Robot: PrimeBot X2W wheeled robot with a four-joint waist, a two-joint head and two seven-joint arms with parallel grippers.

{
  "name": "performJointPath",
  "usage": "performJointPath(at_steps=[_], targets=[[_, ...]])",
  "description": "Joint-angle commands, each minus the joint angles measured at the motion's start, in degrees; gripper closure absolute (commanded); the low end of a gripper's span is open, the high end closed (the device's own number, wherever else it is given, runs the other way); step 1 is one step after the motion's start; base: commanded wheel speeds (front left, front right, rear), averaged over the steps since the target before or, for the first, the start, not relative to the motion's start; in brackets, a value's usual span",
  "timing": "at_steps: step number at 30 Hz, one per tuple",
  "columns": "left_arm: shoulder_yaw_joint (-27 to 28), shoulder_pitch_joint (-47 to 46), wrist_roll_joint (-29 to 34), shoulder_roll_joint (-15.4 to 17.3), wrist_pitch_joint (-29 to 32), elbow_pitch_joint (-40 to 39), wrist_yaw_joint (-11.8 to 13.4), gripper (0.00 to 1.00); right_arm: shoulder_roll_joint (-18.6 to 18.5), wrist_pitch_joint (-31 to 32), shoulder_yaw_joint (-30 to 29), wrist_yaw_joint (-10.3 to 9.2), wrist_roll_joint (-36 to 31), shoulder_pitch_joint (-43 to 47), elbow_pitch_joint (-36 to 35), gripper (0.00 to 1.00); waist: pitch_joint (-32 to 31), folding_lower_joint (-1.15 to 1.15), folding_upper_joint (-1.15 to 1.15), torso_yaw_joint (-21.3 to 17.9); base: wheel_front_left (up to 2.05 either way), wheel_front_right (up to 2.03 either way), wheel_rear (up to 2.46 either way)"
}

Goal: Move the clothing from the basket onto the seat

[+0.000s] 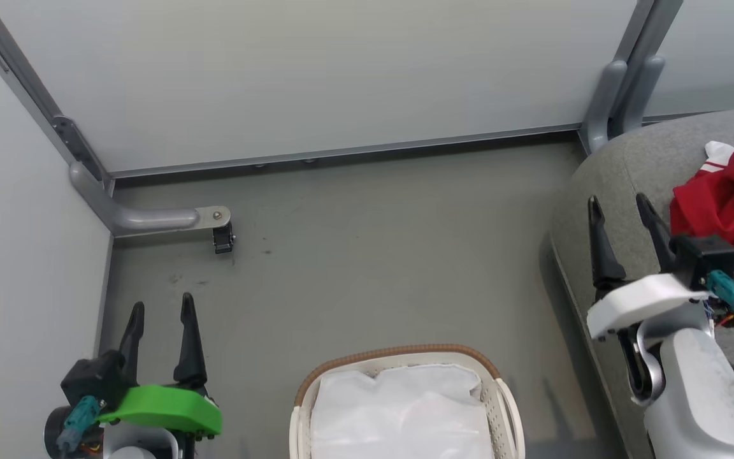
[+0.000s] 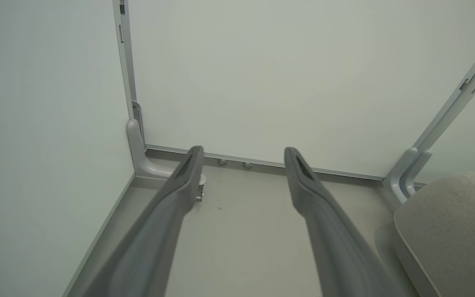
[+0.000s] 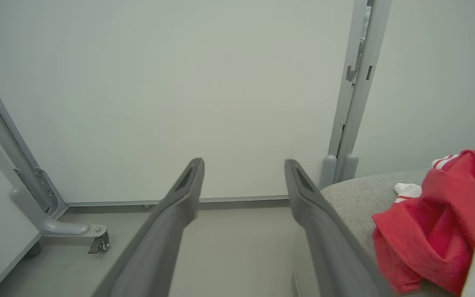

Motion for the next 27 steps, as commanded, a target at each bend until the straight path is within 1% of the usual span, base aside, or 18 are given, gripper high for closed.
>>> performJointPath(at_steps=[1,6,9,14,27], targets=[[0.0,1.2,0.4,0.0,0.0,0.1,-0.2,0.0,-0.3,-0.3,0.2,-0.06,1.2,2.5,-0.8,0.0,-1.3,0.0,0.0,1.0,0.0,0.0,0.0],[-0.7,3.5,0.8,-0.1,0.0,0.7,-0.5,0.0,-0.3,-0.3,2.4,-0.07,3.7,8.6,-3.0,0.0,-2.9,0.0,0.0,1.5,0.0,0.0,0.0],[-1.4,4.4,-0.1,-0.1,0.0,1.0,-0.4,0.0,-0.3,-0.3,3.6,-0.06,4.8,11.5,-3.5,0.0,-3.8,0.0,0.0,1.6,0.0,0.0,0.0],[-2.8,5.3,-1.4,-0.1,0.0,1.5,-0.2,0.0,-0.3,-0.3,5.4,-0.06,3.3,14.5,-4.7,0.0,-4.5,0.0,0.0,1.2,0.0,0.0,0.0],[-3.5,5.3,-0.8,-0.1,0.0,2.5,0.2,0.0,-0.3,-0.3,6.0,-0.06,3.4,15.5,-4.9,0.0,-5.6,0.0,0.0,0.9,0.0,0.0,0.0]])
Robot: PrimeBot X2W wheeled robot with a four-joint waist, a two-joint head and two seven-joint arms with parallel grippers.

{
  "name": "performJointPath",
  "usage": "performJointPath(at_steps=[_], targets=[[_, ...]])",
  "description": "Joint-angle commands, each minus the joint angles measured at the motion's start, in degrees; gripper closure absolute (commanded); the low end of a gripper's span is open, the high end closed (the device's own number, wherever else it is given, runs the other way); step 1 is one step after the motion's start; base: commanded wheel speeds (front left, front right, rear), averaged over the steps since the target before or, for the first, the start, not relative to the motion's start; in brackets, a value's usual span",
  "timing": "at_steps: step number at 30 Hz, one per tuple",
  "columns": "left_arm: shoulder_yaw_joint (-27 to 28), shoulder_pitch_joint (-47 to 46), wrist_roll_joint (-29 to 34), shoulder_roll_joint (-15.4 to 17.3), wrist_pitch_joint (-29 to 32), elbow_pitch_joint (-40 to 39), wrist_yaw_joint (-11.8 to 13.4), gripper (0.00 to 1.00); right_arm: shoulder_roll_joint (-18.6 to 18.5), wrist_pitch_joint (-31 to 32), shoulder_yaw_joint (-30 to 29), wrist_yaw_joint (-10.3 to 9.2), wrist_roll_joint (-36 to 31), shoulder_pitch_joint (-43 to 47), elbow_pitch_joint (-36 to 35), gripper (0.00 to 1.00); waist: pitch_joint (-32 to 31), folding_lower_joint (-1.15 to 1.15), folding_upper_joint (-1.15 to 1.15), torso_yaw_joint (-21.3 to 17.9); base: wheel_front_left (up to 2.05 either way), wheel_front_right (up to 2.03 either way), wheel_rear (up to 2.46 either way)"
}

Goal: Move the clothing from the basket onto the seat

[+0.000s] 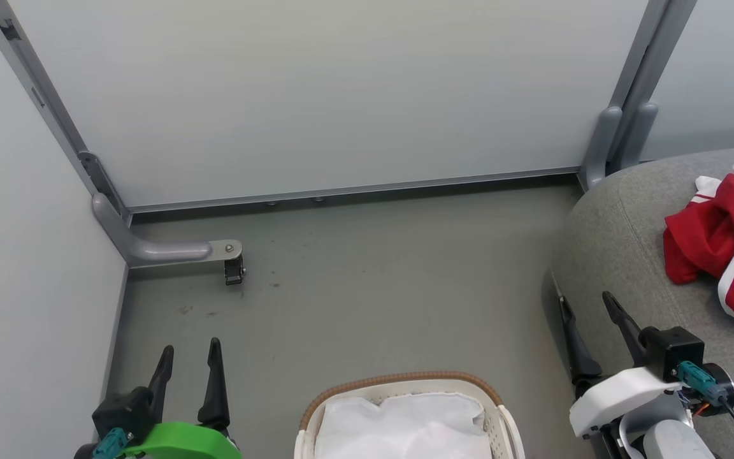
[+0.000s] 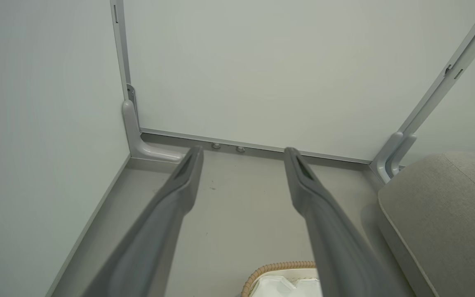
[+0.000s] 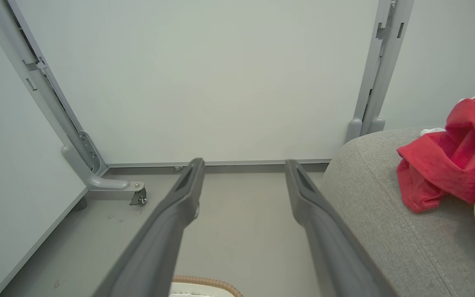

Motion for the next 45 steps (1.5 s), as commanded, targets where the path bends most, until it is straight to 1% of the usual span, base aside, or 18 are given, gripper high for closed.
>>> performJointPath(at_steps=[1,9,10,15,29,45], targets=[[0.1,0.5,0.2,0.1,0.0,0.2,0.2,0.0,-0.2,-0.3,0.1,-0.06,0.2,0.7,-0.2,0.0,-0.1,0.0,0.0,0.1,0.0,0.0,0.0],[-0.4,0.3,-0.8,0.0,0.0,0.8,-0.3,0.0,-0.2,-0.3,0.6,-0.06,0.4,1.0,0.3,0.0,-0.1,0.0,0.0,0.2,0.0,0.0,0.0],[-0.4,0.0,-0.9,0.0,0.0,0.9,-0.1,1.0,0.0,0.0,0.6,0.0,0.1,0.3,0.2,1.0,-0.1,0.0,0.0,0.2,0.0,0.0,0.0],[-0.3,0.0,-1.8,-0.1,0.3,3.1,-0.1,1.0,0.4,0.5,0.4,0.01,1.0,1.2,2.3,1.0,-0.1,0.0,0.0,0.2,0.0,0.0,0.0],[2.0,-1.0,-14.9,-0.1,4.2,1.2,-0.5,1.0,0.3,4.4,-1.0,0.0,16.1,1.0,0.7,1.0,0.0,0.0,0.0,-0.2,0.0,0.0,0.0],[4.1,-2.1,-27.6,-0.1,8.0,-0.7,-0.8,1.0,0.2,8.0,-2.3,-0.01,30.6,0.9,-0.8,1.0,0.2,0.0,0.0,-0.6,0.0,0.0,0.0]])
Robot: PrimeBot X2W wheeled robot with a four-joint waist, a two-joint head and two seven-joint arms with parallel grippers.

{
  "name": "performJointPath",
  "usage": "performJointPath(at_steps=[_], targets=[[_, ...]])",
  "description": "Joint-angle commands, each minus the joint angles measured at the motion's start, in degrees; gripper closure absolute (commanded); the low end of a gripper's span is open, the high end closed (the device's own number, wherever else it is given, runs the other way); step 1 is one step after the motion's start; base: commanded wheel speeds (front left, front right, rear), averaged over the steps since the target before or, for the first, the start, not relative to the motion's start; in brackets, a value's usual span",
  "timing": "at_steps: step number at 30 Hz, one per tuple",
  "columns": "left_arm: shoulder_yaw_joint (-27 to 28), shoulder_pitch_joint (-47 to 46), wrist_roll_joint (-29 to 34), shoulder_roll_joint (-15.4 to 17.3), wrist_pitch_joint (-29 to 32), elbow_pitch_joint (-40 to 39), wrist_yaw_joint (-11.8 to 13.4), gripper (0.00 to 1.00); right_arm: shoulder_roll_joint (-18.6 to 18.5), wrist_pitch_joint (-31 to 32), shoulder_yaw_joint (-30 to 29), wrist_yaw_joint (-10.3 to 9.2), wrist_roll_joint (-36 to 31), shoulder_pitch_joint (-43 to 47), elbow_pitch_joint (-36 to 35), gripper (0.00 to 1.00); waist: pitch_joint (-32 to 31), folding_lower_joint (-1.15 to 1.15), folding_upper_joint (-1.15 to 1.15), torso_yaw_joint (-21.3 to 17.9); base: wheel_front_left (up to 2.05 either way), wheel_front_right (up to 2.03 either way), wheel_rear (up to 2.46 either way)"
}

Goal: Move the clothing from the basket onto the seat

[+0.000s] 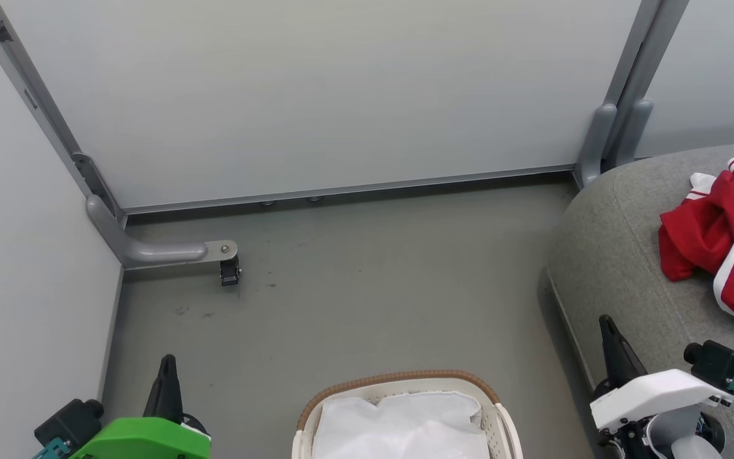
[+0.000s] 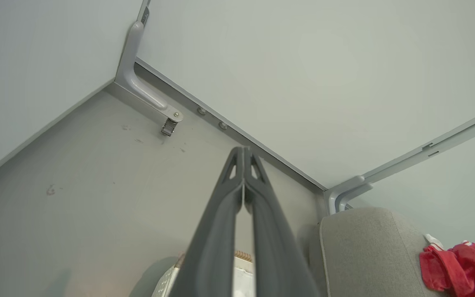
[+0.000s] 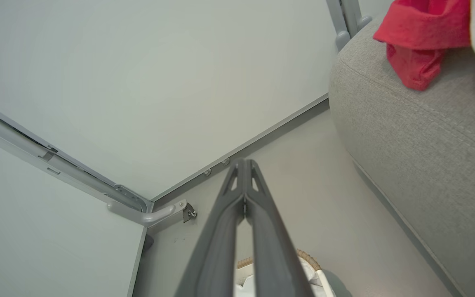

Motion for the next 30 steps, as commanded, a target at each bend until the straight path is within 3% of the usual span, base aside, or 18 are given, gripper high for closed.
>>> performJointPath(at_steps=[1,30], targets=[[0.6,-2.0,-1.8,0.1,0.5,-1.0,-0.3,1.0,-0.3,0.5,-0.4,-0.01,2.2,-1.0,-1.1,1.0,0.0,0.0,0.0,0.0,0.0,0.0,0.0],[3.7,-3.4,-19.9,0.2,6.0,-3.7,-0.8,1.0,-0.5,5.8,-2.3,-0.02,22.8,-1.3,-3.2,1.0,0.3,0.0,0.0,-0.8,0.0,0.0,0.0]])
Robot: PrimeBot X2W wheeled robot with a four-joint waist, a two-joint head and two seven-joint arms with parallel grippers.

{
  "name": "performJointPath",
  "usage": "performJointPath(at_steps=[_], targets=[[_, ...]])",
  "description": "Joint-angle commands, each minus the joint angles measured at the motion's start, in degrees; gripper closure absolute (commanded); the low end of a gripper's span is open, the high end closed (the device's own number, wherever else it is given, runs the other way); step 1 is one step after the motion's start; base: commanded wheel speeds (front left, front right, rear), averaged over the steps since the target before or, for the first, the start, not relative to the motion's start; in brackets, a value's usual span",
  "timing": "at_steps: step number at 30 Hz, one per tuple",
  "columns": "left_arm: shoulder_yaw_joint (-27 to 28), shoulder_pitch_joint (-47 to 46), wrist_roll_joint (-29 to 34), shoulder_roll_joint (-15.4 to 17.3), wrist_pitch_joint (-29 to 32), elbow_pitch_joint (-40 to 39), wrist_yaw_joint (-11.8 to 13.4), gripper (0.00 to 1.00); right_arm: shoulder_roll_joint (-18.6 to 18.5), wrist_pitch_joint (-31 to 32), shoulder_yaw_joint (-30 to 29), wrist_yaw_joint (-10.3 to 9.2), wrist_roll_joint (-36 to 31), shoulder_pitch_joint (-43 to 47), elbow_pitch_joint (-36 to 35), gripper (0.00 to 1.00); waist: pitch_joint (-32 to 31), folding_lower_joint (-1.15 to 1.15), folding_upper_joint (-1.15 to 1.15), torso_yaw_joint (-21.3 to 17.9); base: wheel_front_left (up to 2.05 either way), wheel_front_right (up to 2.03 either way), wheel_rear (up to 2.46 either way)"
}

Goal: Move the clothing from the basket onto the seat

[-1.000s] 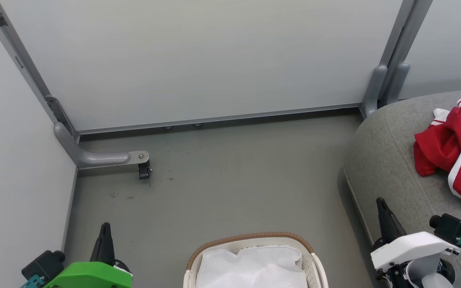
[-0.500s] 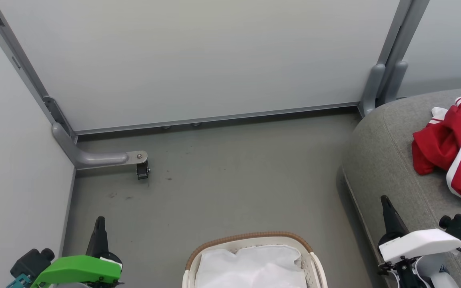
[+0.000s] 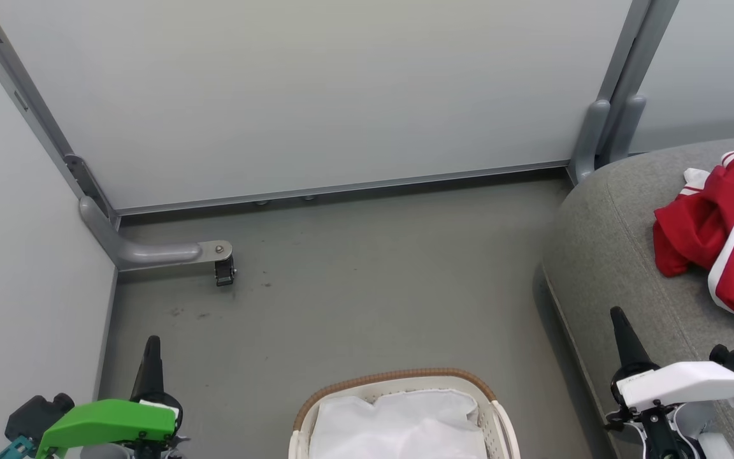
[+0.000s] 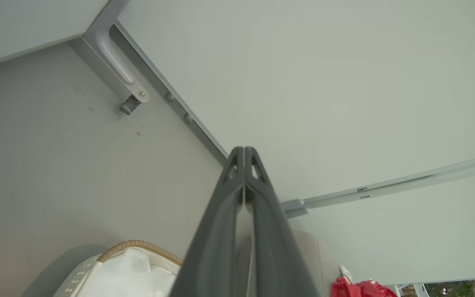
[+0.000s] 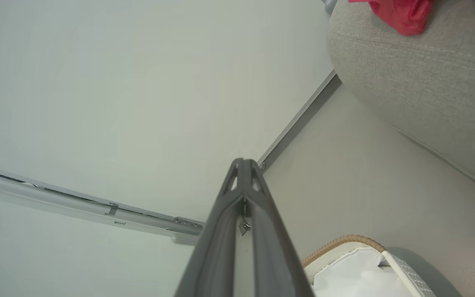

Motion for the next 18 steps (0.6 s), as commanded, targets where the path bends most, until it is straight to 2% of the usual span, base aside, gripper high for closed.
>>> performJointPath(at_steps=[1,18], targets=[[0.4,-1.7,-1.6,0.2,0.4,-0.9,-0.3,1.0,-0.4,0.3,-0.3,-0.02,1.6,-1.0,-0.9,1.0,0.0,0.0,0.0,0.0,0.0,0.0,0.0],[1.9,-2.4,-10.4,0.2,3.0,-2.2,-0.6,1.0,-0.5,3.0,-1.3,-0.03,11.8,-1.1,-1.9,1.0,0.2,0.0,0.0,-0.5,0.0,0.0,0.0]])
